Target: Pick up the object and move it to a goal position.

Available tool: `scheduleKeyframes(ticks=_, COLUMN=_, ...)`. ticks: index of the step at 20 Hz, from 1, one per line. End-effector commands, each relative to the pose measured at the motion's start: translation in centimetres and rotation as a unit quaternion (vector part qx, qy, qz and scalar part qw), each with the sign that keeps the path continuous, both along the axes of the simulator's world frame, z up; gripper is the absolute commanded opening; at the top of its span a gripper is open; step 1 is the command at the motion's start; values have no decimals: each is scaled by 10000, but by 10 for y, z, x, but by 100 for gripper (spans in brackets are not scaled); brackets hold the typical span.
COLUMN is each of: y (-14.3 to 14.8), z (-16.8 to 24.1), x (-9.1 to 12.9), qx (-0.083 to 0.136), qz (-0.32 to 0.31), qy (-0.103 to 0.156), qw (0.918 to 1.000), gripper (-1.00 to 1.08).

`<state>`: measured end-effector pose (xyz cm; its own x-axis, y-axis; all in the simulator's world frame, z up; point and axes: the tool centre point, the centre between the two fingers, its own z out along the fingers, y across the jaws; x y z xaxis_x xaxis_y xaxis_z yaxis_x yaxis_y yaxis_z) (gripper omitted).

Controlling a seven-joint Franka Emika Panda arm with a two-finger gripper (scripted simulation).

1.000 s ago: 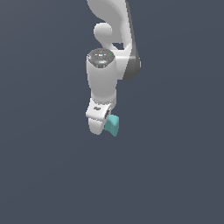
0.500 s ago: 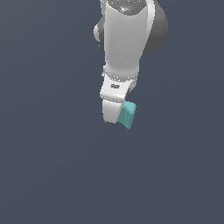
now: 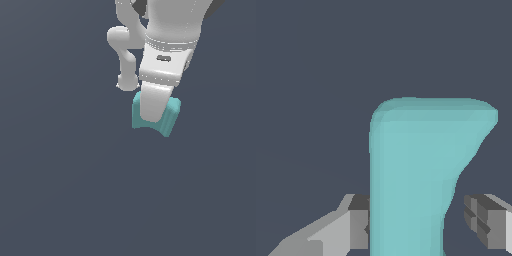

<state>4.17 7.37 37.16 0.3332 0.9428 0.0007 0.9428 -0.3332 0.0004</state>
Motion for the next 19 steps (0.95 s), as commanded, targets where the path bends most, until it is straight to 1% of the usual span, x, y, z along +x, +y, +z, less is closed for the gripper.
scheduleKeyframes(ticks=1, y=9, z=17, x=3, qx=0, qz=-5, qy=3, qw=10000, gripper=-100)
scheduleKeyframes(ticks=9, y=25, z=48, x=11, qx=0, qz=-7, qy=3, qw=10000, gripper=-100)
scheduleKeyframes(ticks=19, y=31, z=58, x=14, qx=-2, qz=-6, qy=3, qw=10000, gripper=-100)
